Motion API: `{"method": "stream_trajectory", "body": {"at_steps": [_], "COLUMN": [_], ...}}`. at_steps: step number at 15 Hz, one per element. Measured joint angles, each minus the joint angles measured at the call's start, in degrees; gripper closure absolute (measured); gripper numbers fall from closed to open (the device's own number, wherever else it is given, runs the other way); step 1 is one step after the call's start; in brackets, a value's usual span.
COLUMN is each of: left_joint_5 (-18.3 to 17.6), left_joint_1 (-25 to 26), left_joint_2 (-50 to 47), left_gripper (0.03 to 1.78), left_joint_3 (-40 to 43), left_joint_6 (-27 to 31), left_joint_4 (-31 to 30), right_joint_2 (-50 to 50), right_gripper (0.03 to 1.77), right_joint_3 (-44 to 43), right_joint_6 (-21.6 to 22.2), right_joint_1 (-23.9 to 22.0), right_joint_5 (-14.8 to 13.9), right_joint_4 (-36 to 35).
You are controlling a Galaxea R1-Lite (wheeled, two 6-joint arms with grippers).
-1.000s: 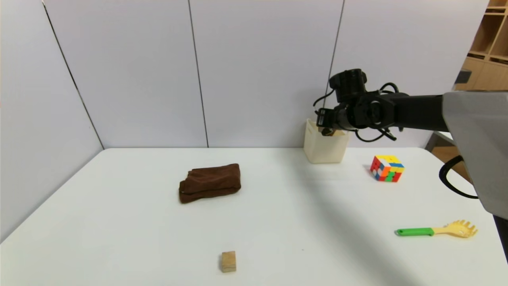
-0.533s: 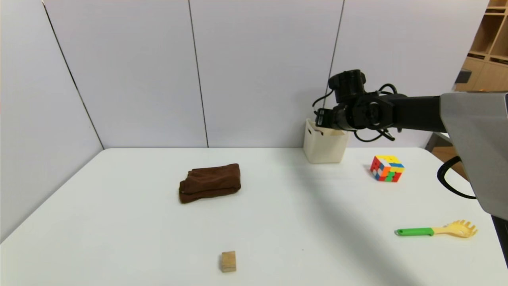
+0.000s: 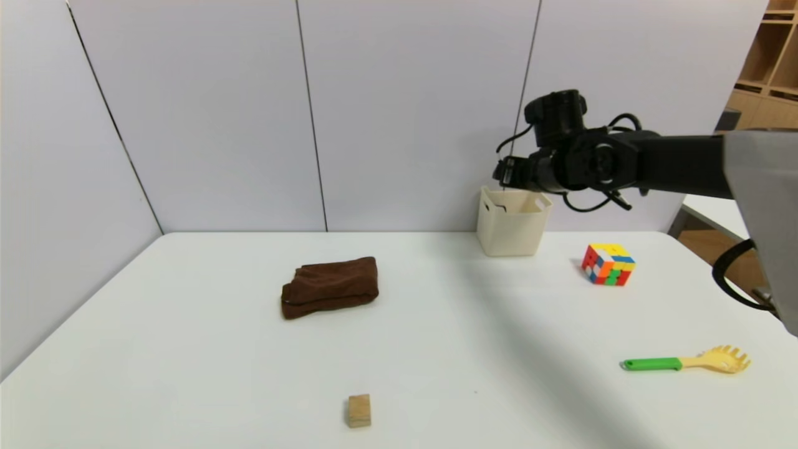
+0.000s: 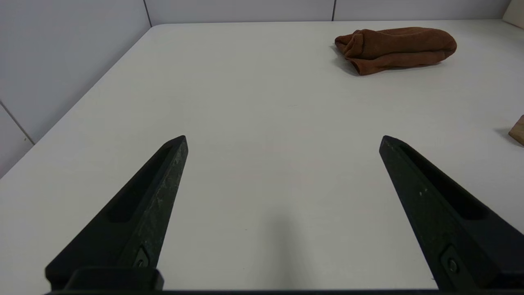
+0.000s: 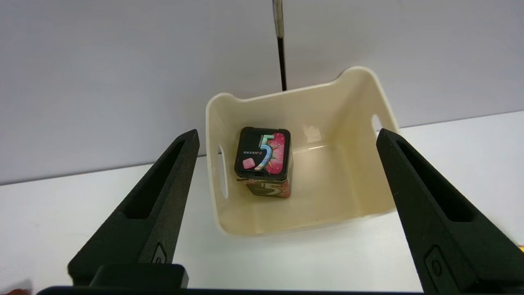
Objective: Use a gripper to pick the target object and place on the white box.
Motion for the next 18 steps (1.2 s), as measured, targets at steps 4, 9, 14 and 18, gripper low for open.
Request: {"method": "stream_trajectory", "body": {"at_steps": [4, 9, 14, 18], "left_joint_5": [0.02, 0.02, 0.0, 0.0], "left_joint_1": [0.0, 0.02, 0.05, 0.0], "left_joint_2": [0.0, 0.0, 0.0, 0.0], "left_gripper": [0.12, 0.12, 0.12, 0.12], "left_joint_3": [0.0, 0.0, 0.0, 0.0], "left_joint_6": [-0.02, -0.02, 0.0, 0.0], "left_joint_4": [0.0, 0.0, 0.0, 0.0], "right_joint_2": [-10.78, -33.27, -59.73, -81.04], "right_gripper": [0.21, 0.15, 0.12, 0.11], "right_joint_3": [3.8, 22.43, 45.73, 63.74], "right_joint_6": [0.59, 0.41, -1.54, -7.72], "right_joint_1": [-0.02, -0.29, 0.02, -1.16], "right_joint_5": [0.07, 0.27, 1.4, 2.62], "right_joint_4": [7.3, 10.33, 10.83, 10.85]}}
